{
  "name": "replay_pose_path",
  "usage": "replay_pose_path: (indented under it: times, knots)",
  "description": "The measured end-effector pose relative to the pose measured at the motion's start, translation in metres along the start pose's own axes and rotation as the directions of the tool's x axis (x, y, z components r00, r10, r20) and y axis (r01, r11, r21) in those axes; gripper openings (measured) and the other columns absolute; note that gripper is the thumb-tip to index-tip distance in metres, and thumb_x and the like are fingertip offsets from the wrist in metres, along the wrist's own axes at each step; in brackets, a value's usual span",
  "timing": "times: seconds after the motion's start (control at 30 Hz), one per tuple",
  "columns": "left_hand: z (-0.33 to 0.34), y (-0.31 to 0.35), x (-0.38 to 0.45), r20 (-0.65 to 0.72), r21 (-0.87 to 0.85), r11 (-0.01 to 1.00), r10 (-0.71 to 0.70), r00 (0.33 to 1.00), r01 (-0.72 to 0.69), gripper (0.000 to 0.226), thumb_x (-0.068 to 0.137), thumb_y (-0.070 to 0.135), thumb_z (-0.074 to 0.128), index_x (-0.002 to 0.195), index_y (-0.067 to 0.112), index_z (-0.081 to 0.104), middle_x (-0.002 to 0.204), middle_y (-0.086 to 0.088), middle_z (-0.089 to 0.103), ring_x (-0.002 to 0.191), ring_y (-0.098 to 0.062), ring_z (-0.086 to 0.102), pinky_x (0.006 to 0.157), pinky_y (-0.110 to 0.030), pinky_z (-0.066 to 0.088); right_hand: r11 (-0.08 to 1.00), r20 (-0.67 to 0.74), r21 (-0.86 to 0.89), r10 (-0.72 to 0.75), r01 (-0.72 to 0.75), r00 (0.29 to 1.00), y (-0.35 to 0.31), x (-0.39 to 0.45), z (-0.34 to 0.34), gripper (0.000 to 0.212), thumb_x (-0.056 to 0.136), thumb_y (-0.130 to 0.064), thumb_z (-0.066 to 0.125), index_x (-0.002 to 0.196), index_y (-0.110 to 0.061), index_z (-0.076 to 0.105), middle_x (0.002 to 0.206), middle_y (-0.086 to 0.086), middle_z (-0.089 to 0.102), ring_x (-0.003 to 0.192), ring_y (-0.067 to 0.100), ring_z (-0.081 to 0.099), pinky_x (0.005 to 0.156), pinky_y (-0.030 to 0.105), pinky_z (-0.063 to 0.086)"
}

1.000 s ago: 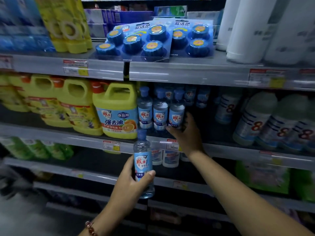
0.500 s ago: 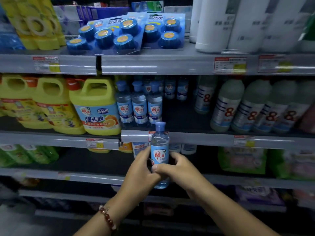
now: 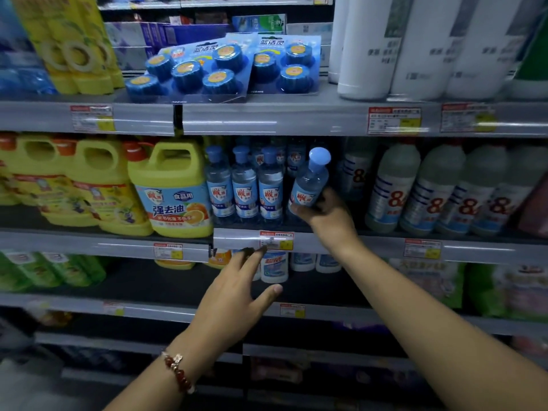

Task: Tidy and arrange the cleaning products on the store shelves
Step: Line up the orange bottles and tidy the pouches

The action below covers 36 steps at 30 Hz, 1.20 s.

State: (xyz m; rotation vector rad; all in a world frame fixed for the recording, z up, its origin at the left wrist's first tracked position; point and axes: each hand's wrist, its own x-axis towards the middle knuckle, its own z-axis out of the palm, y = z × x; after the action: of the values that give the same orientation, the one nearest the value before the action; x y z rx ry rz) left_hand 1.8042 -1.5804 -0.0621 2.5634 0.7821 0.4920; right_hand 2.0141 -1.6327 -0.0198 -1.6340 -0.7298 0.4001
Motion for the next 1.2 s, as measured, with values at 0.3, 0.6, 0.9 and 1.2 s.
replay_pose_path:
  times: [0.3, 0.6, 0.9, 1.2]
  knots:
    - [-0.023, -0.027, -0.017, 0.014, 0.114, 0.990, -0.085, 0.996, 0.083, 0.079, 0.095, 0.064, 0.051, 0.160, 0.037, 0.016, 0.167, 0.005, 0.020, 0.152, -0.014, 0.023, 0.119, -0.029, 0.029, 0.965, 0.048, -0.217, 0.159, -0.145, 0.986, 0.001, 0.018, 0.014, 0.053, 0.092, -0.024, 0.071, 0.141, -0.017, 0.050, 0.142, 0.007, 0.058, 0.129, 0.027, 0.055, 0.102, 0.038, 0.043]
    - [-0.089, -0.042, 0.001, 0.083, 0.386, 0.919, 0.052, 0.995, -0.080, 0.082, 0.098, 0.065, 0.043, 0.163, 0.029, 0.007, 0.171, -0.003, 0.007, 0.156, -0.024, 0.013, 0.125, -0.037, 0.015, 0.755, 0.097, -0.649, 0.201, -0.091, 0.975, -0.051, -0.054, 0.001, 0.067, 0.096, -0.040, 0.065, 0.152, -0.019, 0.036, 0.145, 0.006, 0.051, 0.118, 0.022, 0.055, 0.097, 0.034, 0.048]
    - [-0.237, -0.078, -0.027, 0.023, 0.546, 0.820, 0.189, 0.982, -0.171, 0.084, 0.096, 0.069, 0.036, 0.163, 0.030, 0.003, 0.171, -0.005, -0.001, 0.158, -0.026, 0.004, 0.128, -0.042, 0.010, 0.370, 0.349, -0.854, -0.113, 0.365, 0.930, -0.184, -0.152, 0.057, 0.076, 0.099, -0.049, 0.055, 0.161, -0.028, 0.014, 0.168, -0.005, 0.016, 0.156, 0.017, 0.006, 0.125, 0.034, 0.006]
    - [-0.435, -0.145, -0.068, -0.157, 0.650, 0.757, 0.061, 0.986, 0.056, 0.091, 0.092, 0.076, 0.039, 0.163, 0.029, 0.006, 0.171, -0.008, 0.010, 0.156, -0.026, 0.017, 0.125, -0.043, 0.023, 0.427, 0.433, -0.728, -0.319, 0.536, 0.843, -0.337, -0.164, 0.183, 0.079, 0.094, -0.047, 0.064, 0.159, -0.028, 0.025, 0.163, -0.002, 0.032, 0.147, 0.019, 0.033, 0.114, 0.030, 0.030]
